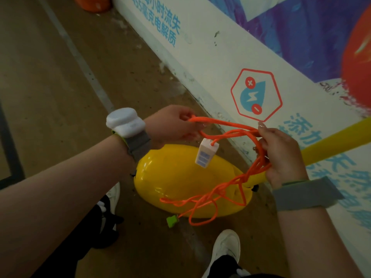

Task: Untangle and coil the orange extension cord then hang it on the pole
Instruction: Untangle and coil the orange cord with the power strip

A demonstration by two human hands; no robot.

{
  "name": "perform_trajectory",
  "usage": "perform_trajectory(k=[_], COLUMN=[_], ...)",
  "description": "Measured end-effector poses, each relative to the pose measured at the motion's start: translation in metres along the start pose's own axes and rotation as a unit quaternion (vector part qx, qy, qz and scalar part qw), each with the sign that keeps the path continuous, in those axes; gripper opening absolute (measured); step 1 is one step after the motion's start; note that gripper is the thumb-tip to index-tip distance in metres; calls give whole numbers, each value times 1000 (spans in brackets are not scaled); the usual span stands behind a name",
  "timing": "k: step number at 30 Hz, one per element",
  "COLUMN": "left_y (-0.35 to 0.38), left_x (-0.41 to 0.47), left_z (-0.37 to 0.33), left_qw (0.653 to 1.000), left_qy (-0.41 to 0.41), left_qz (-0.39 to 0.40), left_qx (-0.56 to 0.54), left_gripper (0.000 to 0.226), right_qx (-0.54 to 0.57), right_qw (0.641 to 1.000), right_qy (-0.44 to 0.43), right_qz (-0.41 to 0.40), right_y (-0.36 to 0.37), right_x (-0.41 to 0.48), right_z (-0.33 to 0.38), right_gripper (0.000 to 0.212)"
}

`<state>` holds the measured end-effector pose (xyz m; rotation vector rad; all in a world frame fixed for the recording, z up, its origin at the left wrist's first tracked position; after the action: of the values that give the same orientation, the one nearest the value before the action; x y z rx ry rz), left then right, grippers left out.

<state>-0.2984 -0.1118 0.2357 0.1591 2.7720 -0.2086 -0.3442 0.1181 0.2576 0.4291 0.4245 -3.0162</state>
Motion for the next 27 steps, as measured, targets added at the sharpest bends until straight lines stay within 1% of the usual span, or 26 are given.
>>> perform_trajectory(k=[1,2,3,5,7,9,10,12,14,16,18,20,21,22,23,24,26,27], left_y=[-7,-12,-13,-8,0,-4,-11,-18,-11,-4,-5,-11,-12,-11,-8,0,19,24], left_x=[0,-1,-2,-2,-2,-4,-8,-14,-21,-23,-17,-8,-3,1,2,4,1,0], left_z=[-10,-19,-23,-22,-19,-15,-16,-17,-19,-22,-22,-14,-6,5,16,28,49,56], left_qw=[989,967,955,949,943,937,936,948,970,984,990,987,987,991,992,986,967,959], left_qy=[32,57,64,54,16,-33,-51,-57,-42,-31,-27,-41,-59,-88,-124,-156,-235,-258], left_qz=[-31,-57,-58,-15,36,59,57,79,128,149,136,89,63,37,26,33,77,88], left_qx=[138,241,285,310,330,343,345,302,203,94,-18,-126,-138,-95,-19,39,66,81], left_gripper=[20,19,17,19,31,41,44,47,41,41,43,42,42,43,45,47,52,53], right_qx=[0,-7,-17,-38,-67,-85,-86,-88,-81,-78,-74,-55,-41,-27,-12,4,22,24], right_qw=[1000,1000,1000,999,998,996,996,996,996,997,997,998,998,998,999,999,998,997], right_qy=[9,14,17,14,-1,-15,-20,-21,-12,-8,1,12,14,11,4,-4,-18,-20], right_qz=[5,8,10,13,16,16,19,21,17,15,24,40,46,49,50,51,63,72], right_y=[2,3,5,6,6,5,7,7,5,3,4,8,10,11,13,15,20,23], right_x=[1,2,3,4,4,2,2,1,0,1,2,0,-1,-1,-1,-2,-4,-4], right_z=[-4,-7,-9,-12,-11,-8,-6,-4,-4,-4,-4,-7,-8,-8,-7,-5,0,2], right_gripper=[27,26,24,23,22,23,24,25,24,24,23,22,23,24,26,27,28,29])
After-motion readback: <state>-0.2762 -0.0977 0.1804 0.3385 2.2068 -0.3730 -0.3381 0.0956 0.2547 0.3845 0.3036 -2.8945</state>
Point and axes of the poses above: each hand's wrist, its own x-axis towards the middle knuckle, its own y-axis out of the palm, z = x × y, the point moved 9 cm from there along x, towards the middle knuckle, and after that the axes turned 9 degrees about z, right-handed, at the moved point
